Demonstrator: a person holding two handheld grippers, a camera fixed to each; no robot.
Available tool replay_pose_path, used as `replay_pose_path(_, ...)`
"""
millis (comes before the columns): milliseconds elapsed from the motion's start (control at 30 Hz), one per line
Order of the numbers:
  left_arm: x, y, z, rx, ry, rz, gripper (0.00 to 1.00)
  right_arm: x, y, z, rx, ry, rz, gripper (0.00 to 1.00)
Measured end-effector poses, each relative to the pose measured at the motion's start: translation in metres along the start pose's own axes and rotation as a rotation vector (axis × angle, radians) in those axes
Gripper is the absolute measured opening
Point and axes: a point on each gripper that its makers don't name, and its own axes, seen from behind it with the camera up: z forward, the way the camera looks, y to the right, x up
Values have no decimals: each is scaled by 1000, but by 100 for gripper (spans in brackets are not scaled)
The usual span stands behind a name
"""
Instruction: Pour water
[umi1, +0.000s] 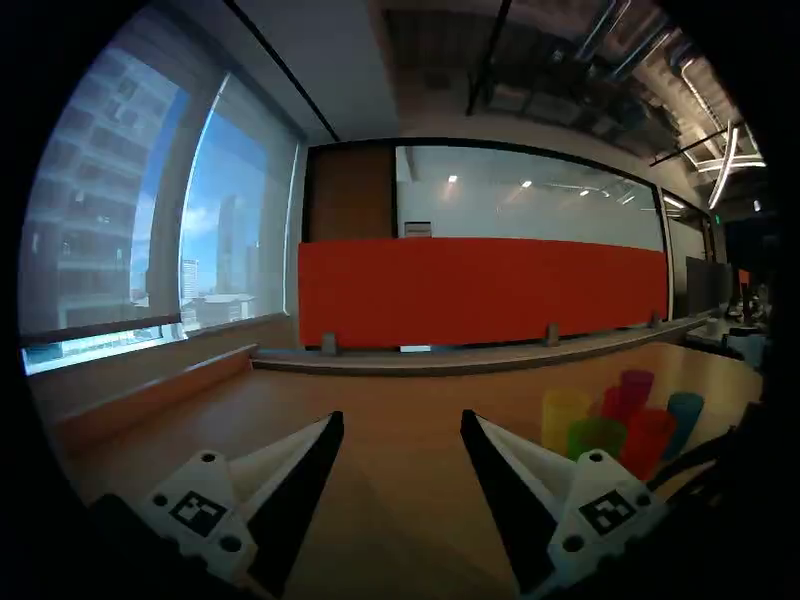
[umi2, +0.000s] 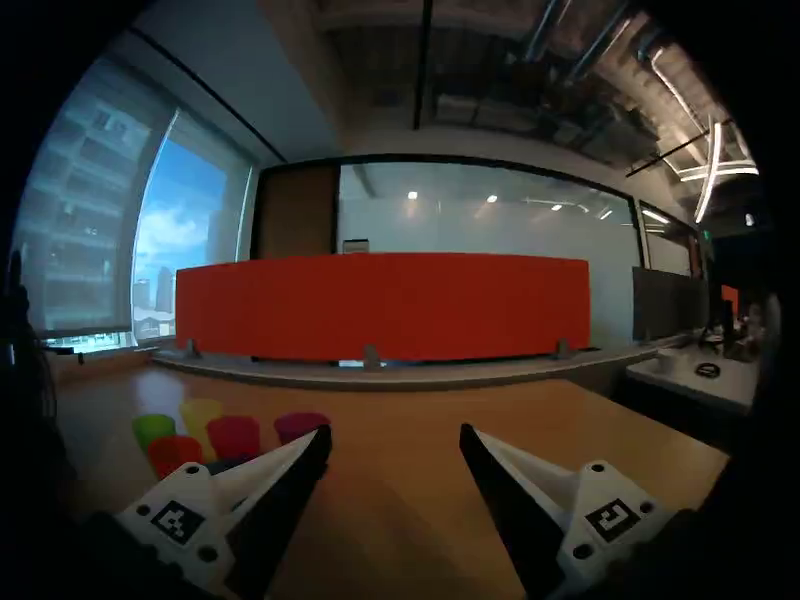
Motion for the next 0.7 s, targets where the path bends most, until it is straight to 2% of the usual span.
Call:
replay_pose_path(167, 34, 15, 3, -70, 1, -45, 86, 26, -1, 13, 19, -12, -7, 99)
replay_pose_path(300, 65, 25, 8, -119, -2, -84, 86, 58, -7, 19, 55, -7, -23, 99)
replay_pose_path(500, 113, 35, 14, -177, 7, -79, 86, 103, -9, 25, 86, -5, -19, 99)
replay_pose_path(700, 147, 39, 18, -215, 0, -89, 86, 137, -17, 28, 133, -14, 10, 99)
